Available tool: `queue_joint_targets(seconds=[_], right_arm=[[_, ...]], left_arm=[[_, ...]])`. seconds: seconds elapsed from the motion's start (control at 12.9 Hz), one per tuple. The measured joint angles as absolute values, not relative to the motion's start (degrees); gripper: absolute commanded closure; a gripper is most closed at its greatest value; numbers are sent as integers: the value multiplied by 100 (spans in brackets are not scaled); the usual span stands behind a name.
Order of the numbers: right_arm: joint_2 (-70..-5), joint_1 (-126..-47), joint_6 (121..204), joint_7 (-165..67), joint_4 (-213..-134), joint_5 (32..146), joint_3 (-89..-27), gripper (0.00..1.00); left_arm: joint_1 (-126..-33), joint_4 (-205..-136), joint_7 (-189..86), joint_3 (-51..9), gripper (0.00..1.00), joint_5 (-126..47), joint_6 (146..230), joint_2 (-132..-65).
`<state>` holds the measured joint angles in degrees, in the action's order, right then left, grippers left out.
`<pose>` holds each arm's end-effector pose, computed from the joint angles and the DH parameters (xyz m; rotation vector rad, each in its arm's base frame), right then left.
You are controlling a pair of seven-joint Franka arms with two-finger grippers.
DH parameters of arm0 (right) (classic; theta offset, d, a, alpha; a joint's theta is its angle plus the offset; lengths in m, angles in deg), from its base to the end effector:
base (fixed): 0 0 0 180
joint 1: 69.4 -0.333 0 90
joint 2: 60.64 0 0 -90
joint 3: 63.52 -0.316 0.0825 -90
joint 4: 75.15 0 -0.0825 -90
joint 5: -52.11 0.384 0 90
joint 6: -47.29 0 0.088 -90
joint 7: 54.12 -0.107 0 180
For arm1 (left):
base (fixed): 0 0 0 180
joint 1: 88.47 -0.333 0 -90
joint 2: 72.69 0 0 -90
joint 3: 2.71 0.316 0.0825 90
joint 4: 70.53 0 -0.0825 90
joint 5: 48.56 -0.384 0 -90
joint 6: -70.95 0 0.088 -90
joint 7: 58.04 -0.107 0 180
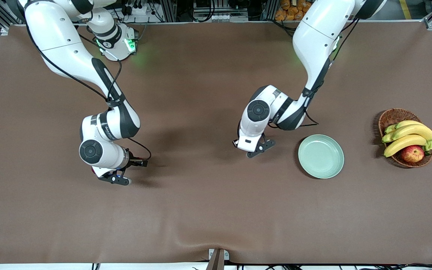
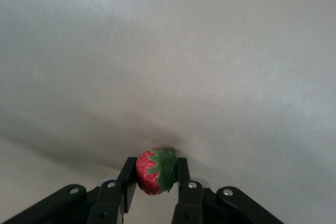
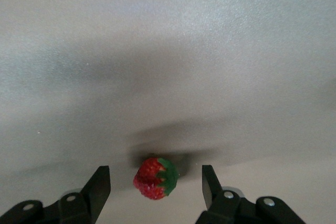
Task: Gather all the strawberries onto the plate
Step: 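Hand the strawberry from the right gripper to the left gripper, then drop the strawberry on the plate with the left gripper while the right gripper grasps another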
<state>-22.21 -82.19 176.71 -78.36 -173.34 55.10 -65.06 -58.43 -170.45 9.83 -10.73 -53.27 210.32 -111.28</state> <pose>0.6382 0.1630 0.1898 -3.1059 0.3327 0.2140 0.5312 -0.4054 0.1936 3.0110 0.7522 -0.0189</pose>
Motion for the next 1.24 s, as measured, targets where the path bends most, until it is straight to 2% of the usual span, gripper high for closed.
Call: queue_joint_targets(seconds=[0.08, 0.15, 0.23, 0.31, 0.46, 0.62, 0.85, 1.08, 1.24], right_arm=[[-2220, -8219, 17750, -7826, -17416, 5509, -6507, 79], [-2221, -8218, 17769, -7803, -17448, 5509, -6507, 89], [-2222, -8217, 17774, -7766, -17450, 5509, -6507, 95], [-2228, -8216, 17776, -7745, -17450, 5510, -6508, 97], [-2261, -8216, 17750, -7733, -17416, 5512, -6514, 99], [-2296, -8215, 17373, -7734, -17159, 5565, -6515, 99], [-2341, -8213, 16879, -7735, -16567, 6197, -6517, 100], [-2351, -8222, 16808, -7786, -16266, 7019, -6569, 100], [-2338, -8284, 16807, -8079, -16141, 7147, -6619, 100]], left_arm=[[-5959, -17022, 862, -1062, 100, -5327, 20959, -11009], [-6116, -17010, 673, -1055, 100, -5329, 20732, -10848], [-6304, -17008, 391, -1050, 100, -5331, 20373, -10667], [-6526, -17010, 68, -1046, 100, -5332, 20017, -10494], [-7034, -17020, -662, -1041, 100, -5332, 19478, -10212], [-7412, -17089, -1141, -1046, 100, -5332, 19313, -10097], [-7675, -17234, -1623, -1047, 100, -5333, 19312, -10129], [-8033, -17333, -2221, -1042, 100, -5333, 19468, -10260], [-8259, -17457, -2619, -1043, 100, -5335, 19822, -10394]])
